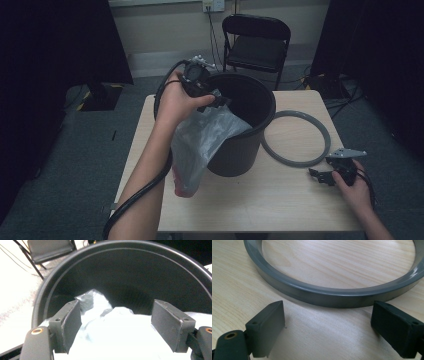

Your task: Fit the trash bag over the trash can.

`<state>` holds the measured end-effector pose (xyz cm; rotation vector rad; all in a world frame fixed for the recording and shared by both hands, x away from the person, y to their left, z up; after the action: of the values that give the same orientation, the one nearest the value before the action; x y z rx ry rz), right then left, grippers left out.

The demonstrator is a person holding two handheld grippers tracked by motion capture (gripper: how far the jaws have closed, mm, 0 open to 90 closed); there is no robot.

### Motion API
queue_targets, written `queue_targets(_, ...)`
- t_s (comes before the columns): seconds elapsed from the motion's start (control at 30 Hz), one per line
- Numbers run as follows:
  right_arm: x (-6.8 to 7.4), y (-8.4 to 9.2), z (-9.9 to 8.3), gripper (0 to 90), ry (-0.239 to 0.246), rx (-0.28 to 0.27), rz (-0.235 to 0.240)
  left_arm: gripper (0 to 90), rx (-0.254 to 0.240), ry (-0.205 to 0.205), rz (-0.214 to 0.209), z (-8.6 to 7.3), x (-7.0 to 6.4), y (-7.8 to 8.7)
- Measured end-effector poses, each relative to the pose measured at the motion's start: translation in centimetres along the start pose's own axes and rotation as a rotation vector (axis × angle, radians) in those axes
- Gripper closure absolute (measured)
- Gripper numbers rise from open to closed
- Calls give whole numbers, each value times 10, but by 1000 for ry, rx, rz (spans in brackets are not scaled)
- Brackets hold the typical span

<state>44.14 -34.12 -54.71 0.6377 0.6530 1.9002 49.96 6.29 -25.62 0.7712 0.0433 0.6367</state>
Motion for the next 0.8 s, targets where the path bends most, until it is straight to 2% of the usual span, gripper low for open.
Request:
queue_targets(0.13,0,0,0,113,-1,0,0,227,-40,25,4,-7,4,20)
queue_targets(0.33,0,0,0,113,-1,0,-1,217,-43,15,22,-28,9,39)
queue_targets(0.4,0,0,0,112,-1,0,-1,206,-39,7,21,-35,9,41)
queue_targets(0.53,0,0,0,113,-1,0,-1,189,-58,29,9,-49,11,37)
queue_targets(0.6,0,0,0,112,-1,-1,-1,183,-51,38,-2,-53,10,34)
queue_targets(0.7,0,0,0,112,-1,0,-1,190,-49,39,-20,-56,7,28)
queue_targets(0.8,0,0,0,112,-1,0,-1,175,-55,24,-17,-54,4,23)
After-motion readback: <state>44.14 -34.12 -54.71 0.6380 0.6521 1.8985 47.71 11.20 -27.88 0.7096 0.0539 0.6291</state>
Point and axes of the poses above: each handheld gripper's, and its own axes: y roughly backward along the jaws, z roughly out of its top, x roughly to its left, the point moved 7 cm from there along -y, roughly forward along the jaws, and after that the axes turned 12 degrees about -y, right-handed, at the moved point
